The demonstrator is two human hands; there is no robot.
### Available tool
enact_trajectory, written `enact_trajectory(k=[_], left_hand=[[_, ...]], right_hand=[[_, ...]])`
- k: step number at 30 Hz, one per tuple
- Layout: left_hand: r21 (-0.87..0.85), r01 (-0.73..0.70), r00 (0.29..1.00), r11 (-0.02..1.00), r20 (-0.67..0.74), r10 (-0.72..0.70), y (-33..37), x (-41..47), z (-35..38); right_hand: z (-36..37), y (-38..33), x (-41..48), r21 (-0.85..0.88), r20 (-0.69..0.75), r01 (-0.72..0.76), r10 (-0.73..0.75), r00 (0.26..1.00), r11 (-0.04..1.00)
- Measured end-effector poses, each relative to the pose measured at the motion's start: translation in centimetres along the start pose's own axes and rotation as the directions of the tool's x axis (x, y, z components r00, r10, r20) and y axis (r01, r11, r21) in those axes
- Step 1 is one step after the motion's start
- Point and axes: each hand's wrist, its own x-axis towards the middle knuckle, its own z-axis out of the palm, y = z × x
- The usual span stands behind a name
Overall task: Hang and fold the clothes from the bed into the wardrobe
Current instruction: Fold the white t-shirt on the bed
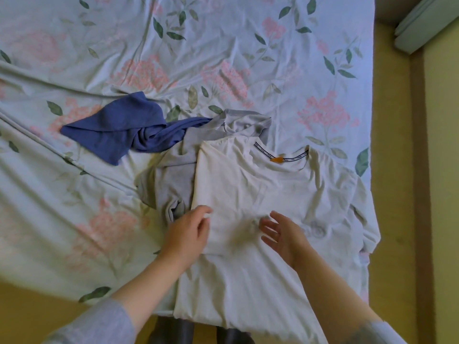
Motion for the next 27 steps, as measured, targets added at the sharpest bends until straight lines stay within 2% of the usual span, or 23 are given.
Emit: enact_trajectory(k=[2, 3, 5, 7, 11, 15, 17, 19, 23, 27], left_hand=[[0.000, 0.134, 0.986, 0.991, -0.099, -0.133, -1.6, -0.1, 0.1], [-0.020, 0.220, 0.971, 0.975, -0.092, -0.221, -2.4, -0.2, 0.2], [-0.089, 0.407, 0.913, 0.909, -0.003, -0.409, -3.6, -0.4, 0.6], [-0.121, 0.503, 0.864, 0.856, 0.097, -0.494, -4.5, -0.8, 1.0], [-0.142, 0.484, 0.871, 0.864, 0.170, -0.460, -5.0, -1.1, 1.0], [-0.196, 0.453, 0.881, 0.870, 0.249, -0.402, -4.5, -1.5, 0.7], [-0.200, 0.446, 0.886, 0.872, 0.240, -0.398, -4.3, -1.9, 0.8], [-0.234, 0.471, 0.877, 0.851, 0.231, -0.422, -4.2, -2.3, 0.9], [-0.349, 0.555, 0.827, 0.755, 0.325, -0.458, -4.2, -3.3, 0.7], [-0.334, 0.552, 0.830, 0.764, 0.312, -0.462, -4.3, -3.9, 0.7]], right_hand=[[1.0, 0.2, 1.1, -0.120, -0.024, 0.101, -0.104, 0.994, 0.988], [1.6, 0.2, 1.6, -0.181, -0.036, 0.155, -0.164, 0.986, 0.971], [2.9, -0.1, 2.5, -0.306, -0.056, 0.237, -0.266, 0.962, 0.922], [3.8, -0.7, 3.3, -0.314, -0.077, 0.270, -0.308, 0.948, 0.910], [4.2, -2.4, 4.8, -0.125, -0.087, 0.277, -0.288, 0.954, 0.953], [3.2, -3.1, 5.3, -0.172, -0.217, 0.348, -0.380, 0.899, 0.922], [2.8, -2.8, 5.4, -0.196, -0.238, 0.327, -0.368, 0.899, 0.925], [2.6, -2.2, 5.1, -0.221, -0.196, 0.256, -0.300, 0.933, 0.941], [2.5, -1.2, 4.4, -0.182, -0.045, 0.154, -0.164, 0.985, 0.971], [2.0, -0.5, 3.5, -0.237, 0.037, 0.158, -0.153, 0.987, 0.959]])
